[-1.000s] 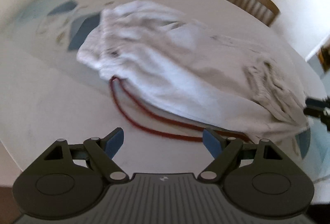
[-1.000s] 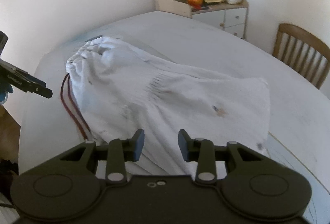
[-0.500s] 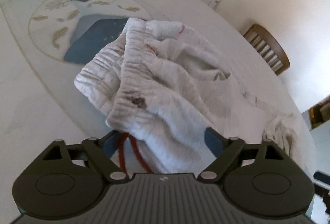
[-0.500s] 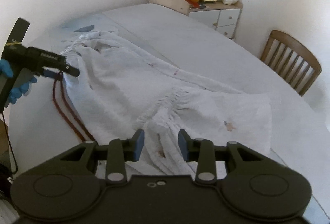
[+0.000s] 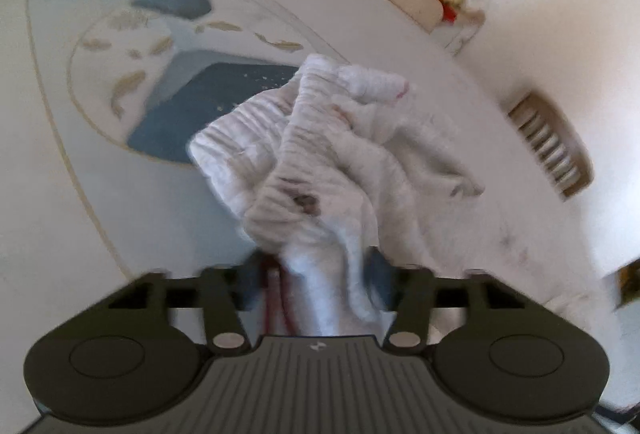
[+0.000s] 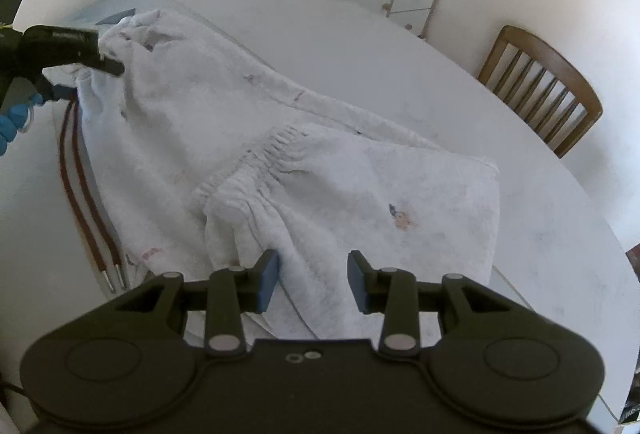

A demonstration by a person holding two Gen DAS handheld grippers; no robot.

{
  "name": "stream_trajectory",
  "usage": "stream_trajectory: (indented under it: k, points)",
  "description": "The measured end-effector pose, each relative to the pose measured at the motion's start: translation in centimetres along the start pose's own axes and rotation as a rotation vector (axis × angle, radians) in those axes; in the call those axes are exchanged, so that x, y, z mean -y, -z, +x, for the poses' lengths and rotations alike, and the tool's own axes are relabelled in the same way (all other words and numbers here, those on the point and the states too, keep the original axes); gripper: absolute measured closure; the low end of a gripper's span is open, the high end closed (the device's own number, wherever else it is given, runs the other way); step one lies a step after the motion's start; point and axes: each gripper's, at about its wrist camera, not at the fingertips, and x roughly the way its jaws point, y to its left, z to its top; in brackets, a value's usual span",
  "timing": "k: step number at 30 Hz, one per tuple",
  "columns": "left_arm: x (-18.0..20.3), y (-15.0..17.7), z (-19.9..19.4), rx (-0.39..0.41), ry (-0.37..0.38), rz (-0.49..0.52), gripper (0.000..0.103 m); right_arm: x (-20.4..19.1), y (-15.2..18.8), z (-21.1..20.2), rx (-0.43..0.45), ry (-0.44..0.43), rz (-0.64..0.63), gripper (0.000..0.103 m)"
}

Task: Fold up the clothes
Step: 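Grasp the elastic waistband with the left gripper and lift it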

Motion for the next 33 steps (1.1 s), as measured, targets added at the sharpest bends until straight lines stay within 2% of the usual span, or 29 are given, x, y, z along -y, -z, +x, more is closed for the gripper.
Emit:
stream_trajectory:
  k: [4,6,9,12,16,19,23,30,33]
  points:
    - [0.7,-0.1,-0.7,0.015,0.010,0.051,0.074,-0.2,0.4,-0.2,-0.004,-0.021,-0.033,0.000]
    - [1.7,0.1,-1.9,0.059,0.011,0.112,0.077,0.1,0.6,-0.8,0.009,-0.031,-0.051,0.000]
    - [4.5,0.8,-3.9,0.149,-0.011,0.282,0.078,1.4,0.9,-1.3,0.028,-0.026,-0.039,0.000]
    - [7.1,1.3,-5.9,0.215,-0.004,0.367,0.079,2.8,1.6,-0.9,0.025,-0.012,-0.021,0.000]
    - [10.7,2.1,-8.9,0.279,0.062,0.455,0.080,4.6,2.9,-0.3,0.016,-0.017,0.013,0.000]
    - [14.8,3.6,-11.1,0.314,0.125,0.565,0.080,5.4,4.2,1.0,-0.027,-0.033,0.020,0.000]
    - [20.6,6.9,-12.0,0.333,0.185,0.729,0.081,7.2,5.5,1.0,-0.005,-0.093,0.115,0.000]
    - [28.3,14.1,-9.7,0.262,0.289,0.928,0.082,10.7,7.7,0.5,0.053,-0.209,0.307,0.000]
    - [29.9,17.7,-7.7,0.242,0.279,1.058,0.082,12.1,8.6,0.3,0.076,-0.256,0.386,0.000]
